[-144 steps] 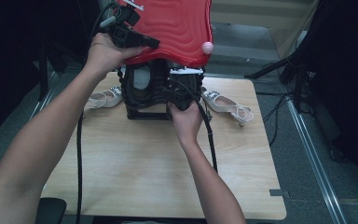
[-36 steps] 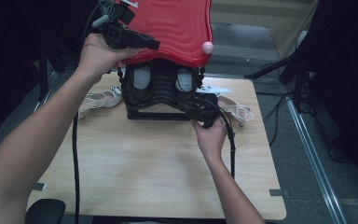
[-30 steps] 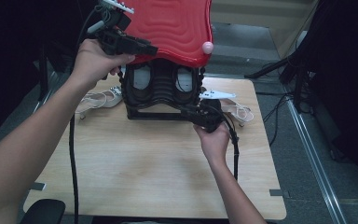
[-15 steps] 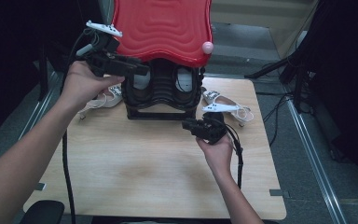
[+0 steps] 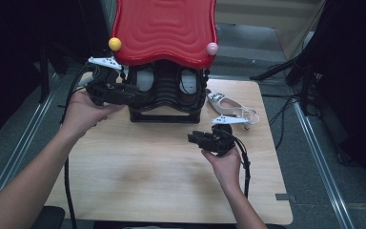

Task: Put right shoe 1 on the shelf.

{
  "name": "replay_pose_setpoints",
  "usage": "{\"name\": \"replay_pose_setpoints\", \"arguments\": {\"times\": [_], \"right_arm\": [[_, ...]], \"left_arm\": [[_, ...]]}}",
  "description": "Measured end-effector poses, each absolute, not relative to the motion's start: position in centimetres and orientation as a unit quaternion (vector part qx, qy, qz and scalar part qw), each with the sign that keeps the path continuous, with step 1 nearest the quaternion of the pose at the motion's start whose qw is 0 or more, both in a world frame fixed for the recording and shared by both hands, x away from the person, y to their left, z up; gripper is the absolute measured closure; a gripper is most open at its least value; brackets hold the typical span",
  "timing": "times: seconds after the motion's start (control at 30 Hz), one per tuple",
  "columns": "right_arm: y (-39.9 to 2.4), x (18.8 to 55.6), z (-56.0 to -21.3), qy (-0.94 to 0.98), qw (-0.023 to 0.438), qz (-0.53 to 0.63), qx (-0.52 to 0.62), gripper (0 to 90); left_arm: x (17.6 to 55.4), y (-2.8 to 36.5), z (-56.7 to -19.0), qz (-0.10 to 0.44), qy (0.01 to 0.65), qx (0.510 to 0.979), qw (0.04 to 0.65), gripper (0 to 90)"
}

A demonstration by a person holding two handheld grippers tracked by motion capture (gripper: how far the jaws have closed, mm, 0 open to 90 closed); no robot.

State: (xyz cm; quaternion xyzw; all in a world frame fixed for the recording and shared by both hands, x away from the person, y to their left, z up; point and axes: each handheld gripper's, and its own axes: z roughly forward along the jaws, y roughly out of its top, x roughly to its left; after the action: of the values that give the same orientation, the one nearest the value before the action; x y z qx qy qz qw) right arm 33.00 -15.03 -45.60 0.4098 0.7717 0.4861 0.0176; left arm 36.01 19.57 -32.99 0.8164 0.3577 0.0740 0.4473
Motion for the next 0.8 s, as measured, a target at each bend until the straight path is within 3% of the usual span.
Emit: {"name": "replay_pose_setpoints", "arguments": {"times": [0.27,0.53,0.8], "right_arm": [[-15.6,32.6,-46.1,0.767,0.030,0.493,0.410,61.4],[-15.7,32.5,-46.6,0.772,0.008,0.481,0.415,54.9],[-15.6,32.0,-46.7,0.781,0.036,0.474,0.406,58.2]], "left_arm": [[34.8,20.3,-36.2,0.068,0.366,0.818,0.437,51.4],[33.9,21.3,-39.4,0.052,0.384,0.815,0.432,51.7],[33.0,22.1,-42.1,0.046,0.389,0.812,0.433,52.0]]}}
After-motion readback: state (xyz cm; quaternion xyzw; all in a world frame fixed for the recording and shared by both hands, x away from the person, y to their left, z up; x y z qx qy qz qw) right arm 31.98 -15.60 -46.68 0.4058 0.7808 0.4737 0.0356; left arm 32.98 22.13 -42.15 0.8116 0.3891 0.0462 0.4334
